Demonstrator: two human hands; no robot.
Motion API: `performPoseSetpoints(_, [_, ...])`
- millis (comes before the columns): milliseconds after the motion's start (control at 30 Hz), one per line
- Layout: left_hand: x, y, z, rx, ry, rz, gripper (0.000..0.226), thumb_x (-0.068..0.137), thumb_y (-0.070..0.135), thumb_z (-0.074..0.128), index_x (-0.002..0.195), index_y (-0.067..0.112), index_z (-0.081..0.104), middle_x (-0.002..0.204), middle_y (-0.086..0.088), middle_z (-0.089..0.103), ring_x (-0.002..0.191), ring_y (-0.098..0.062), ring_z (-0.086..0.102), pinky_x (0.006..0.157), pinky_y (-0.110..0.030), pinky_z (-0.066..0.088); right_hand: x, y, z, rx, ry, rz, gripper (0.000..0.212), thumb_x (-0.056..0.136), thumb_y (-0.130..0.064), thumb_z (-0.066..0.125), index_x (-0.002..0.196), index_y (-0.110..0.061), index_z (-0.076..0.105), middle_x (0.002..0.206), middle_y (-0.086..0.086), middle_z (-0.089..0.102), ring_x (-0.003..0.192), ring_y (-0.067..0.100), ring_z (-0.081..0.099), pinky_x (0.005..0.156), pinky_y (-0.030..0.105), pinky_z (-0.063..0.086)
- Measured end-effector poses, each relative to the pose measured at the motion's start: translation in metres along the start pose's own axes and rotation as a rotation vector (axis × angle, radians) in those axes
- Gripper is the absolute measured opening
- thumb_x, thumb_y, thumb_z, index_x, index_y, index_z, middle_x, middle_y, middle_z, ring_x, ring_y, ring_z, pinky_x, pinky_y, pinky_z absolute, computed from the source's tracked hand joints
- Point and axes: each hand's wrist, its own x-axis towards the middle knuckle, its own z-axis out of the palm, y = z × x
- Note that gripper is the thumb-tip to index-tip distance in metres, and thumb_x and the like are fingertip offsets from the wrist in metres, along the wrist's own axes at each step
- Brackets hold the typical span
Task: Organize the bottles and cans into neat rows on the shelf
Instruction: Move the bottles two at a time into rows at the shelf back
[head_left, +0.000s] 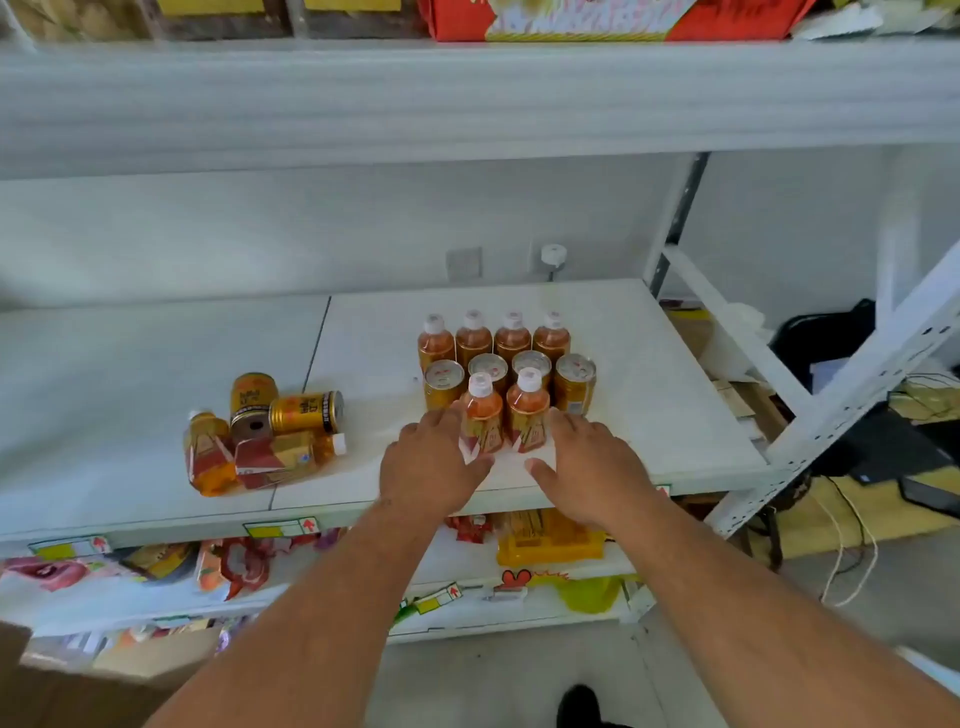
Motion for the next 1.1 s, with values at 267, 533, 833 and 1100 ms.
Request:
performPoseSetpoints(267, [0.032,0.007,0.018,-0.208,0.019,-0.085,0.076,0.076,0.055,0.069,0.14,0.029,0.036,0.134,-0.001,0.053,0.113,-0.028,0.054,0.087,-0.047,0.051,0.041,0.009,0.01,0.222,0.05,0.07,0.079,0.094,-0.053,0.057,0.154,-0.016,0.024,0.15,0.009,0.046,0.128,0.029,0.052,0.098,0.043,0.049])
performPoseSetpoints(533, [0.05,0.009,0.034,-0.491,0.06,-0.114,0.071,0.073,0.044,0.079,0.133,0.034,0.044,0.132,0.007,0.055,0.114,-0.02,0.056,0.09,-0.045,0.051,0.071,0.012,0.028,0.647,0.057,0.136,0.067,0.084,-0.042,0.078,0.14,-0.03,0.043,0.142,-0.003,0.057,0.128,0.025,0.056,0.103,0.043,0.046])
performPoseSetpoints(833, [0.053,-0.002,0.046,-0.631,0.014,-0.156,0.06,0.07,0.051,0.078,0.121,0.043,0.048,0.117,0.019,0.06,0.106,-0.008,0.057,0.088,-0.032,0.046,0.083,0.016,0.04,0.773,0.128,0.168,0.062,0.078,-0.042,0.084,0.131,-0.035,0.052,0.132,-0.006,0.063,0.122,0.021,0.058,0.095,0.035,0.044])
performPoseSetpoints(1100, [0.046,-0.008,0.024,-0.602,0.025,-0.07,0.052,0.061,0.061,0.068,0.107,0.059,0.045,0.096,0.037,0.054,0.092,0.005,0.055,0.073,-0.015,0.039,0.074,0.019,0.014,0.815,0.198,0.123,0.065,0.078,-0.046,0.083,0.134,-0.034,0.051,0.132,-0.007,0.062,0.115,0.014,0.057,0.088,0.026,0.044])
